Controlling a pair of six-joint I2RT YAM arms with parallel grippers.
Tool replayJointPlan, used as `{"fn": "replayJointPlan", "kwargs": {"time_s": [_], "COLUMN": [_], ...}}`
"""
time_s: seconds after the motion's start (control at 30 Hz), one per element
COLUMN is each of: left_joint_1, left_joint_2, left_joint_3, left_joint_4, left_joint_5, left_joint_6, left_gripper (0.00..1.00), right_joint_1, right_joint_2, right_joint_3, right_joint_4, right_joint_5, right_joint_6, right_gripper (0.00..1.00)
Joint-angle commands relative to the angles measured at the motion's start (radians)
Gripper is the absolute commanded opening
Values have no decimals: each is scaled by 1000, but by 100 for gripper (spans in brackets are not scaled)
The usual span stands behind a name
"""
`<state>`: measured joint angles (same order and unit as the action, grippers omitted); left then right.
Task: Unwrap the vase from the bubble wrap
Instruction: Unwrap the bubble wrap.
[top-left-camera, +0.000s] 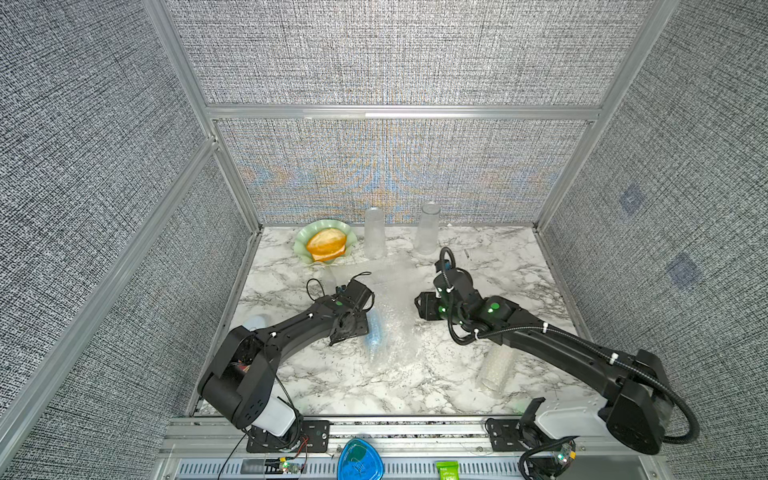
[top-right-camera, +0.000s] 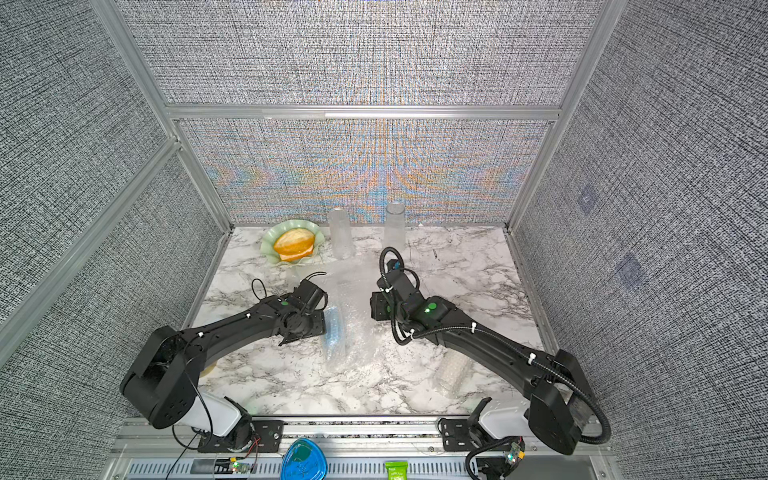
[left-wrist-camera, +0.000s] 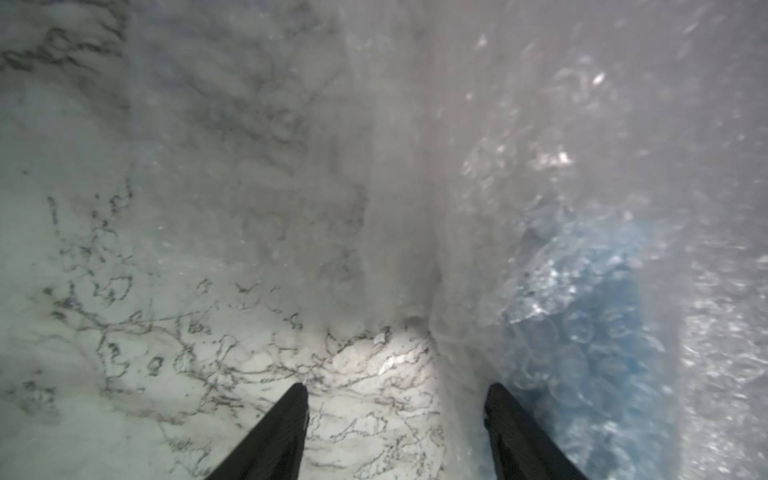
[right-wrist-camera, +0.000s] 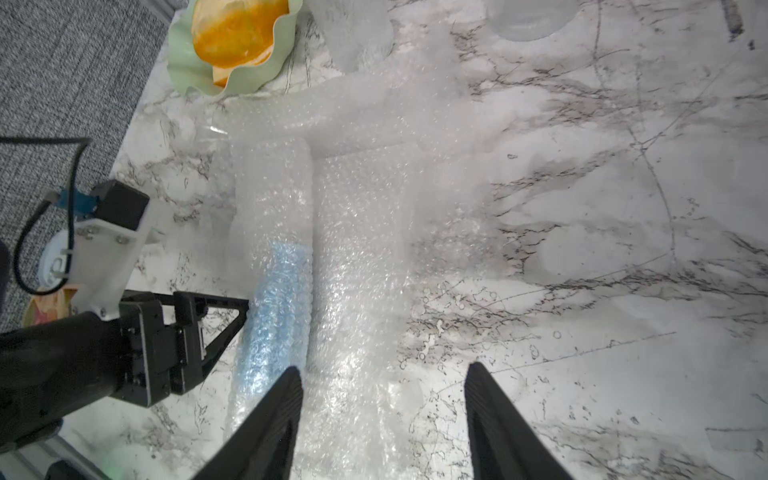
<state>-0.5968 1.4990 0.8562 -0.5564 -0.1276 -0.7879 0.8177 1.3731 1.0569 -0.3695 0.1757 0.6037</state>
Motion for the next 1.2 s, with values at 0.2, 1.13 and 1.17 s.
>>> {"fn": "replayJointPlan", "kwargs": {"time_s": [0.2, 1.13, 1.17], "left_joint_1": [111, 147, 148], "left_joint_2": [-154, -692, -701], "left_joint_3": [-105, 23, 38], "left_joint_4": [47, -155, -170], "left_joint_5": [93, -106, -138], "left_joint_6": [1, 1, -2], "left_gripper": [68, 70, 70], "right_joint_1": [80, 237, 243], "right_joint_2": [187, 674, 689], "right_joint_3": [80, 405, 422], "right_joint_4": [52, 200, 218], "right_joint_5": [-109, -289, -299], "right_joint_6": [-27, 198, 210], "right_gripper": [58, 58, 58]}}
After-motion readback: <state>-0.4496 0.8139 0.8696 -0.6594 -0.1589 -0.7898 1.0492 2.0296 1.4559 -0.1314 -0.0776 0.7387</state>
